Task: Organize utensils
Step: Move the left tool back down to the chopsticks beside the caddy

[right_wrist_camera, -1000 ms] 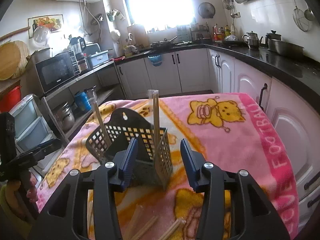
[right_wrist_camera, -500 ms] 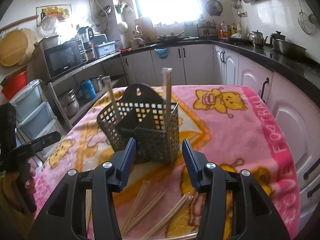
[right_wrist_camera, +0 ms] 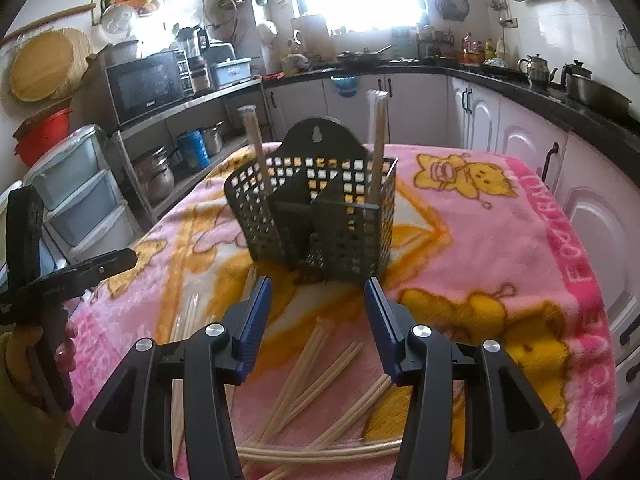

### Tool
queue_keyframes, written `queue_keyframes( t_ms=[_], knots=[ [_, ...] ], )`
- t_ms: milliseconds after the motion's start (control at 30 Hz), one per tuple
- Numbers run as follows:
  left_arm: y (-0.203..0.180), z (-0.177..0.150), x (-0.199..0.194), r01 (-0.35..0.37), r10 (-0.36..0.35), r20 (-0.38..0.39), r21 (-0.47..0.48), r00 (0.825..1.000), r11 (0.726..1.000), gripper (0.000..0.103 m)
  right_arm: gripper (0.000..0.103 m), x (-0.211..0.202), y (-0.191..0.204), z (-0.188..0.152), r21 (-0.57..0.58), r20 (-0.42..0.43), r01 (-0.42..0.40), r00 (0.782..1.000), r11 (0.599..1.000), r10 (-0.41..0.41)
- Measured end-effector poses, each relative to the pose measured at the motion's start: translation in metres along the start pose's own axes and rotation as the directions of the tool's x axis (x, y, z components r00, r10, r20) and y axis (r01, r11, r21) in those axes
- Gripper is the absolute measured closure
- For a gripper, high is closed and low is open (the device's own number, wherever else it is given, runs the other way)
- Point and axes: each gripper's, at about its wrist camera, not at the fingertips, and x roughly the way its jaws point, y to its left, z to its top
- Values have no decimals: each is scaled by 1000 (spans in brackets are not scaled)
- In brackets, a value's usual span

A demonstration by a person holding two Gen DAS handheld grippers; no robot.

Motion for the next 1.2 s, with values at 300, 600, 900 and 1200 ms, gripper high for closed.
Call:
queue_keyframes(
  t_ms=[300, 600, 900, 1200],
  knots=[
    [6, -22, 6, -14, 13, -37, -12, 999, 1000, 20, 57, 17, 9, -20, -26, -66, -28, 997, 999, 26],
    [14, -39, 15, -39, 36, -77, -33, 996, 999, 20, 57, 35, 15, -37, -42, -130, -54, 990, 998, 48],
    [12, -48, 35, -28, 23, -144, -32, 989, 999, 25, 57, 53, 10, -48, -35, -190, -73, 980, 997, 65],
    [7, -41, 62, 15, -24, -209, -47, 978, 999, 42, 57, 69, 5, -45, -36, -229, -69, 972, 997, 59]
  ],
)
